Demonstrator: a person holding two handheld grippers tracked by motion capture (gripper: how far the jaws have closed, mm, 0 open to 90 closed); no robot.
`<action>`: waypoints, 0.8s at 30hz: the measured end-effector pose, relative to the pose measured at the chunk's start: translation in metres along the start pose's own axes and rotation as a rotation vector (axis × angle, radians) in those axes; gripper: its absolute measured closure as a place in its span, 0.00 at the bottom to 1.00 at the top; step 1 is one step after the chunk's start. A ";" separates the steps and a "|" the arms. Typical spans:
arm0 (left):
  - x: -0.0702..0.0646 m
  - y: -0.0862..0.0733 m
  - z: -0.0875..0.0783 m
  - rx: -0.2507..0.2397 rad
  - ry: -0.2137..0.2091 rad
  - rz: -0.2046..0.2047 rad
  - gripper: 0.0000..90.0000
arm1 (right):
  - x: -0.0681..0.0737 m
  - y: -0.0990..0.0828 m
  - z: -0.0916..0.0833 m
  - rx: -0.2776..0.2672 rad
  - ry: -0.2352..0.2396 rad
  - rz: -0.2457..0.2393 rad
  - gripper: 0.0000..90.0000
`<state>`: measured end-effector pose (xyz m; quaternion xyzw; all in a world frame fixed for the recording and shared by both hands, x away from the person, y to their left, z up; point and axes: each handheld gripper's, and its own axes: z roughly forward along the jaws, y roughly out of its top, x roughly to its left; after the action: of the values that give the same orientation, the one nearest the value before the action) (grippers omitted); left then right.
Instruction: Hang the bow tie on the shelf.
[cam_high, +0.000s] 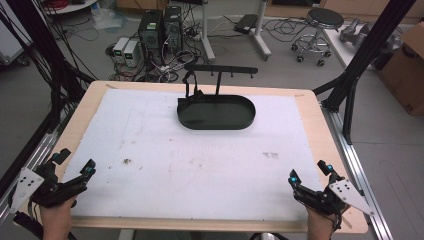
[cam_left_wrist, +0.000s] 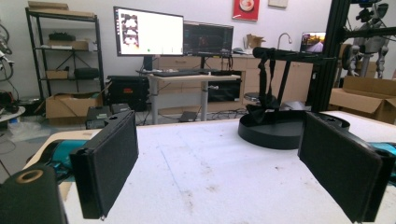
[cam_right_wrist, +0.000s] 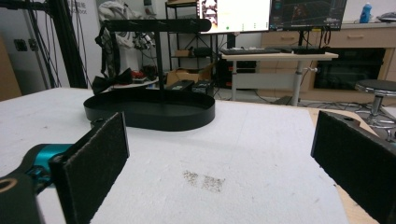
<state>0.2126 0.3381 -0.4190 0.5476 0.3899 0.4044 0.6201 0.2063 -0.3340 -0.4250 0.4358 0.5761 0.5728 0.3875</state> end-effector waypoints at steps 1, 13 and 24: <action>0.002 0.000 0.000 0.003 0.001 -0.004 0.14 | 0.000 0.000 0.000 -0.004 0.003 0.000 0.03; 0.008 -0.001 -0.002 0.002 0.002 -0.051 0.14 | 0.000 -0.001 0.000 -0.051 0.022 0.012 0.03; 0.009 0.002 -0.005 -0.009 0.004 -0.043 0.14 | 0.003 0.000 0.003 -0.046 0.028 -0.003 0.03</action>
<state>0.2108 0.3481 -0.4177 0.5355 0.4010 0.3937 0.6305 0.2085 -0.3299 -0.4251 0.4179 0.5688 0.5914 0.3899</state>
